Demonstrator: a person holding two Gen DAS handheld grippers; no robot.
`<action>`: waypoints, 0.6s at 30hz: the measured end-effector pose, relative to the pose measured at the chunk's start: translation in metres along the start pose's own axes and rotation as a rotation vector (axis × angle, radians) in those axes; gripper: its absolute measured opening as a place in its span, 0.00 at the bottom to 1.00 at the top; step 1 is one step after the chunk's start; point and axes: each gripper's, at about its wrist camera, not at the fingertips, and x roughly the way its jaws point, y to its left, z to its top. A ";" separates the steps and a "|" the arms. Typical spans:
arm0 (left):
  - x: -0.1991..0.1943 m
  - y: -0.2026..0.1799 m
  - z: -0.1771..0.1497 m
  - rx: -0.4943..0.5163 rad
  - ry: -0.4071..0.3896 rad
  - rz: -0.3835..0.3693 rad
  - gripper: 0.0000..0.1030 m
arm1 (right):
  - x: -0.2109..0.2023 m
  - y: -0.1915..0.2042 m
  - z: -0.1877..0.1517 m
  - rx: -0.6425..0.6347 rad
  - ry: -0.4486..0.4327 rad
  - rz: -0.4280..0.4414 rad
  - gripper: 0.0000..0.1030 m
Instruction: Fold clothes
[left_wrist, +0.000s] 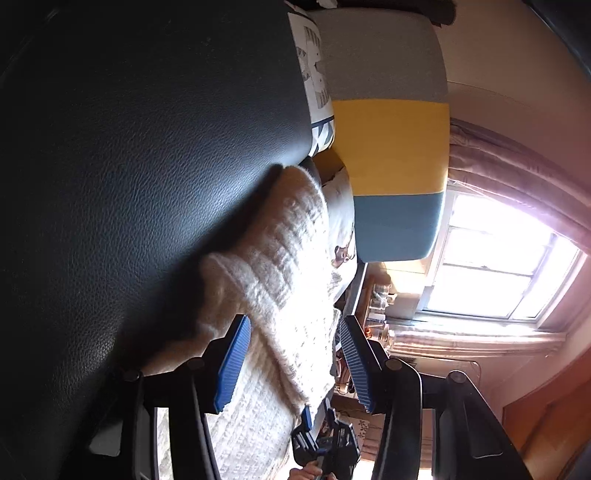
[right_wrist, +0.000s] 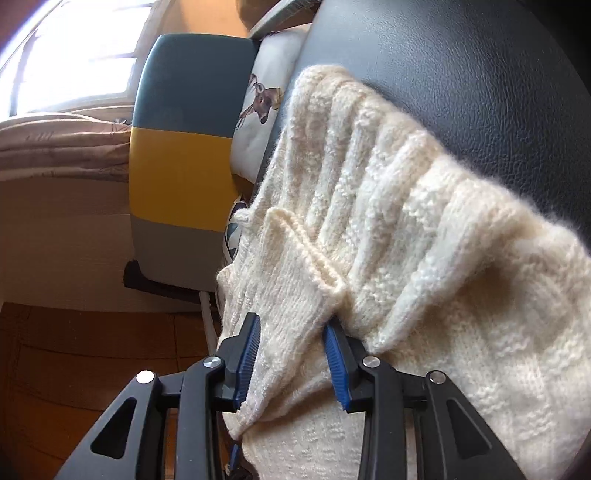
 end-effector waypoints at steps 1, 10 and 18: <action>0.001 0.001 0.000 -0.004 0.001 0.002 0.49 | 0.003 -0.001 -0.001 0.024 -0.007 0.010 0.35; -0.001 0.007 -0.010 -0.028 0.011 -0.026 0.49 | 0.014 0.037 -0.007 -0.190 -0.043 -0.209 0.06; 0.016 0.006 -0.020 0.019 0.038 0.049 0.49 | -0.006 0.107 -0.026 -0.557 -0.124 -0.328 0.06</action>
